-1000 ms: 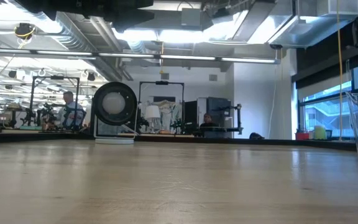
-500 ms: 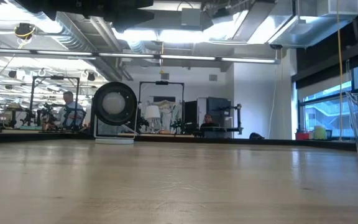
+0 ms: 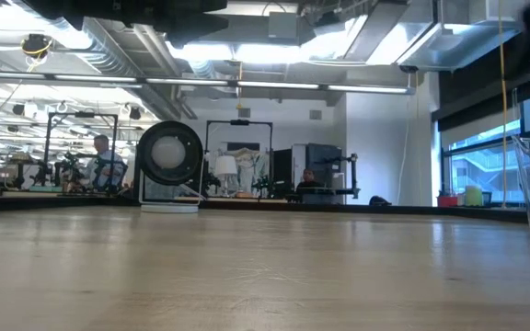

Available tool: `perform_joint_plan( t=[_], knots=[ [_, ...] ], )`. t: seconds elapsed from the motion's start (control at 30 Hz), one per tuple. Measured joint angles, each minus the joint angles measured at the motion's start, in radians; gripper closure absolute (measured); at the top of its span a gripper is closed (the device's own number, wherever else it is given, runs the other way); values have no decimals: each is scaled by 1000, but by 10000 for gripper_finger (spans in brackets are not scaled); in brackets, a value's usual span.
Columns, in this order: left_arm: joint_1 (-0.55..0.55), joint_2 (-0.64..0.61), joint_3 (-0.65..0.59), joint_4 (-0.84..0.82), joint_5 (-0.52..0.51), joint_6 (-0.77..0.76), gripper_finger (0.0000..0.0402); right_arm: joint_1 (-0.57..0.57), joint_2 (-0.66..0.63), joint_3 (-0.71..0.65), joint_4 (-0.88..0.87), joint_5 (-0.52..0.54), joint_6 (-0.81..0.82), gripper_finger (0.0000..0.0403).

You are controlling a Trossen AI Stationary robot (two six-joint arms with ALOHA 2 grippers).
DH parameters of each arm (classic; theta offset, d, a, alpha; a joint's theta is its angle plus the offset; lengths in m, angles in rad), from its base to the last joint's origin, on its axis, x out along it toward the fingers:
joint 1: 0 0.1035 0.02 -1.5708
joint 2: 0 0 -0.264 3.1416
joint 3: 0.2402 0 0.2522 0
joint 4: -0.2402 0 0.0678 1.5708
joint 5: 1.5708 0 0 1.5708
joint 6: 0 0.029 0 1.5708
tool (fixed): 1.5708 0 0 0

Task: Pick & Place food coloring
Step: Return to Home Position

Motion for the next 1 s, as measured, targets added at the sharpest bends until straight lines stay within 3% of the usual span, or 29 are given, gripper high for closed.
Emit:
perform_joint_plan(
  t=[0.07,0.17,0.23,0.37,0.6,0.67,0.73,0.87,1.0],
  knots=[
    [0,0,0,0,0,0,151,0,0,20,10,93,-134,244],
    [0,0,0,0,0,0,151,-10,-2,21,64,237,-165,244],
    [0,0,0,0,0,0,151,-42,-16,21,80,251,-170,244],
    [0,0,0,1,-3,0,151,-142,-61,-10,252,118,-336,244],
    [0,0,0,1,-19,1,151,-402,-194,-199,943,-256,-995,244],
    [0,-6,0,-3,-19,0,151,-495,-260,-253,1026,-376,-1045,244],
    [0,-30,0,-28,-19,-7,151,-574,-340,-315,1087,-430,-1061,244],
    [3,-98,-35,-107,-21,-34,151,-675,-502,-425,1145,-446,-1083,244],
    [21,-181,-166,78,-12,-75,151,-727,-647,-499,1149,-448,-1083,244]
  ],
)
